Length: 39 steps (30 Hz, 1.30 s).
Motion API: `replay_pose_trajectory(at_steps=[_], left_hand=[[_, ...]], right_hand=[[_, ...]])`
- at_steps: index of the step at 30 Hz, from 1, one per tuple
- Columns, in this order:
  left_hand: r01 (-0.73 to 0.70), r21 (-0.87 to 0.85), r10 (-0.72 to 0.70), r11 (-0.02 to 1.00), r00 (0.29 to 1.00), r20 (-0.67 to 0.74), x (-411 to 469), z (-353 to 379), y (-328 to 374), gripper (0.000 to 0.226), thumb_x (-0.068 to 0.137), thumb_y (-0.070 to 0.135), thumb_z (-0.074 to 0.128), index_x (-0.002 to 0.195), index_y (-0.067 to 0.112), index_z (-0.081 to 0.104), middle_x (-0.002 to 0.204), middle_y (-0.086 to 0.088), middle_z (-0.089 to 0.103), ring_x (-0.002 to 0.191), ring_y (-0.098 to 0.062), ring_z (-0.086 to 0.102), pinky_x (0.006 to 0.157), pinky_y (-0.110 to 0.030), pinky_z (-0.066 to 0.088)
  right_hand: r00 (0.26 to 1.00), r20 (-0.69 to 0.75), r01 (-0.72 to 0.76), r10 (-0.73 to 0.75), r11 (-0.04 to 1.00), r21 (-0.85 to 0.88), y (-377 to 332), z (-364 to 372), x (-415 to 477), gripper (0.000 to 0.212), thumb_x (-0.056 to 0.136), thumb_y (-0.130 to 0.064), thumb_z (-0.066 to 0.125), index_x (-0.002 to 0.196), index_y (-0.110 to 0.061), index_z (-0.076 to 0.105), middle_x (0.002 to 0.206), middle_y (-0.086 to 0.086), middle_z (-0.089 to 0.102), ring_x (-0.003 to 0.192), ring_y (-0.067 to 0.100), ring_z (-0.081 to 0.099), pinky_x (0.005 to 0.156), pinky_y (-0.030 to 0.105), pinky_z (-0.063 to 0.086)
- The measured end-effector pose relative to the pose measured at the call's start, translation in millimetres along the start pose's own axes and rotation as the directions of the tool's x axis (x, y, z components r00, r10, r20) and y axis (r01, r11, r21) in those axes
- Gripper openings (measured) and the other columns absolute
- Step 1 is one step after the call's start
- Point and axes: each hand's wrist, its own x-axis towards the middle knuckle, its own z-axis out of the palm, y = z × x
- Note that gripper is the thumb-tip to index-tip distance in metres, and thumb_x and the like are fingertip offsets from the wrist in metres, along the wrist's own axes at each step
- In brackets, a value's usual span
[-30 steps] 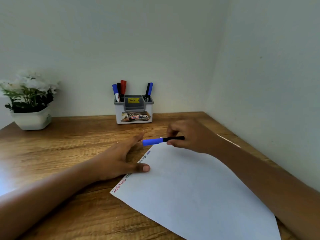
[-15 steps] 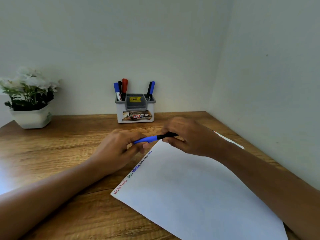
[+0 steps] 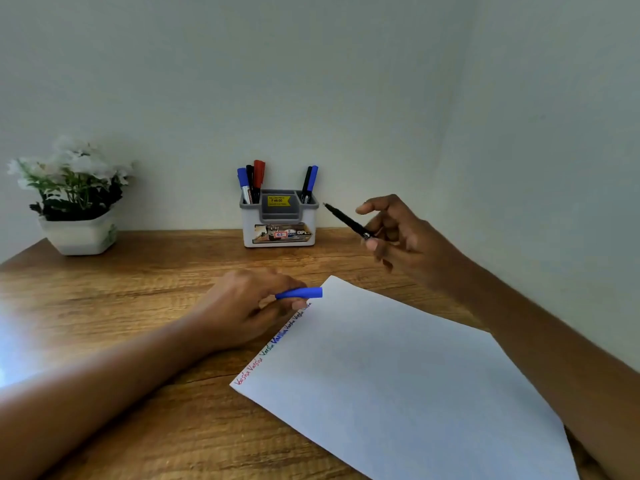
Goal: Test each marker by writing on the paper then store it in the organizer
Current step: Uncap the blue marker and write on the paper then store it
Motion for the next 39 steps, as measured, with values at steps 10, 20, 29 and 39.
replay_pose_trajectory(at_steps=[10, 20, 29, 39], left_hand=[[-0.297, 0.042, 0.278, 0.954, 0.928, 0.249, -6.0, -7.1, -15.0, 0.041, 0.095, 0.05, 0.044, 0.12, 0.026, 0.065, 0.124, 0.012, 0.064, 0.119, 0.0, 0.056, 0.092, -0.038, 0.054], [-0.314, -0.056, 0.318, 0.948, 0.922, 0.218, -5.3, -3.3, -19.5, 0.035, 0.091, 0.04, 0.057, 0.112, 0.016, 0.071, 0.121, 0.005, 0.067, 0.115, -0.002, 0.06, 0.087, -0.033, 0.056], [-0.301, -0.084, 0.312, 0.95, 0.93, 0.196, -5.0, 0.0, -22.6, 0.031, 0.09, 0.039, 0.06, 0.111, 0.019, 0.071, 0.119, 0.006, 0.068, 0.115, -0.001, 0.06, 0.085, -0.032, 0.057], [-0.298, -0.082, 0.309, 0.951, 0.922, 0.235, -3.3, 0.6, -21.9, 0.037, 0.092, 0.042, 0.053, 0.119, 0.02, 0.067, 0.125, 0.009, 0.064, 0.12, 0.0, 0.055, 0.089, -0.033, 0.055]], right_hand=[[0.965, 0.005, -0.152, 0.261, 0.546, 0.824, 3.7, 18.0, 1.0, 0.034, 0.089, 0.003, 0.039, 0.106, -0.015, 0.063, 0.084, 0.003, 0.072, 0.068, 0.012, 0.068, 0.046, 0.025, 0.054], [0.898, 0.13, -0.424, 0.42, 0.75, 0.507, 6.1, 61.0, 18.9, 0.011, 0.092, -0.013, 0.053, 0.092, -0.013, 0.064, 0.06, 0.007, 0.064, 0.053, 0.019, 0.062, 0.045, 0.024, 0.045], [0.892, 0.187, -0.451, 0.41, 0.797, 0.402, 18.1, 69.4, 20.0, 0.012, 0.081, 0.001, 0.062, 0.075, -0.01, 0.062, 0.061, 0.004, 0.062, 0.052, 0.01, 0.057, 0.045, 0.022, 0.049], [0.904, 0.169, -0.428, 0.394, 0.846, 0.317, 21.0, 73.8, 20.7, 0.008, 0.083, -0.003, 0.061, 0.077, -0.009, 0.062, 0.062, 0.005, 0.061, 0.05, 0.006, 0.055, 0.045, 0.019, 0.048]])
